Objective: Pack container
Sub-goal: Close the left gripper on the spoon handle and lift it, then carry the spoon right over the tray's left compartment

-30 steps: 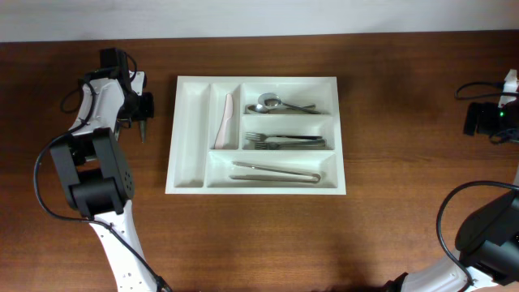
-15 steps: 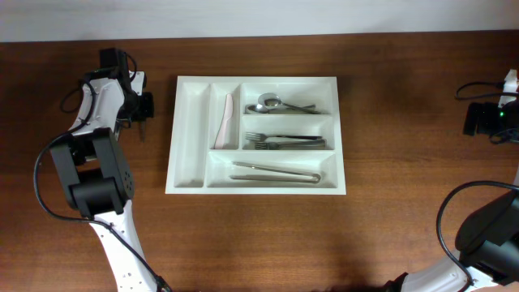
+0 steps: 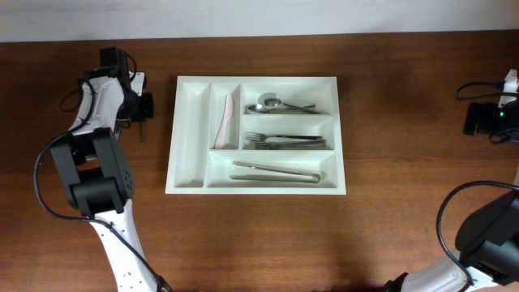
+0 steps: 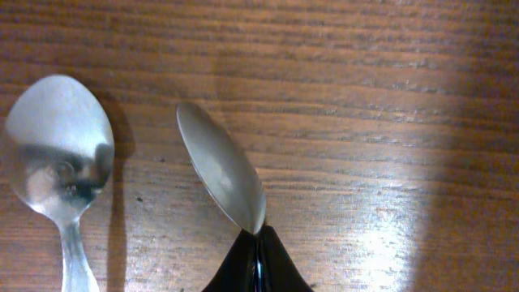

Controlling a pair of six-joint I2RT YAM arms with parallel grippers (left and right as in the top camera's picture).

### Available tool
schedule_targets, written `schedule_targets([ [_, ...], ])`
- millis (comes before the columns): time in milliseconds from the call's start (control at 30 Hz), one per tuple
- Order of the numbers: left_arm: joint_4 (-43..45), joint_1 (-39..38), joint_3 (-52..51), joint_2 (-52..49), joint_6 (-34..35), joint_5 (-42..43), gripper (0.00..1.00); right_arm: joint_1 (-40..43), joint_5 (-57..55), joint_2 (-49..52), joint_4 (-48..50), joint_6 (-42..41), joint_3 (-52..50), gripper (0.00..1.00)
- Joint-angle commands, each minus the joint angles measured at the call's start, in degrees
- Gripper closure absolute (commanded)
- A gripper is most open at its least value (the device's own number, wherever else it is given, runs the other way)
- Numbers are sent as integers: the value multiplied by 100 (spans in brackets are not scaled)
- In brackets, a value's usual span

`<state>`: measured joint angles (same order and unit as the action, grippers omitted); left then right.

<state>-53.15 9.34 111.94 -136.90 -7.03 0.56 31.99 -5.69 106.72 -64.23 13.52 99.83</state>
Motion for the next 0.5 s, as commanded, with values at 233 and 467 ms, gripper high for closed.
schedule_targets([
  [233, -992, -59, 1423, -129, -9, -50, 96, -9, -31, -9, 0, -31, -9, 1],
  [467, -1928, -334, 2518, -129, 13, -13, 96, -9, -31, -9, 0, -31, -9, 1],
])
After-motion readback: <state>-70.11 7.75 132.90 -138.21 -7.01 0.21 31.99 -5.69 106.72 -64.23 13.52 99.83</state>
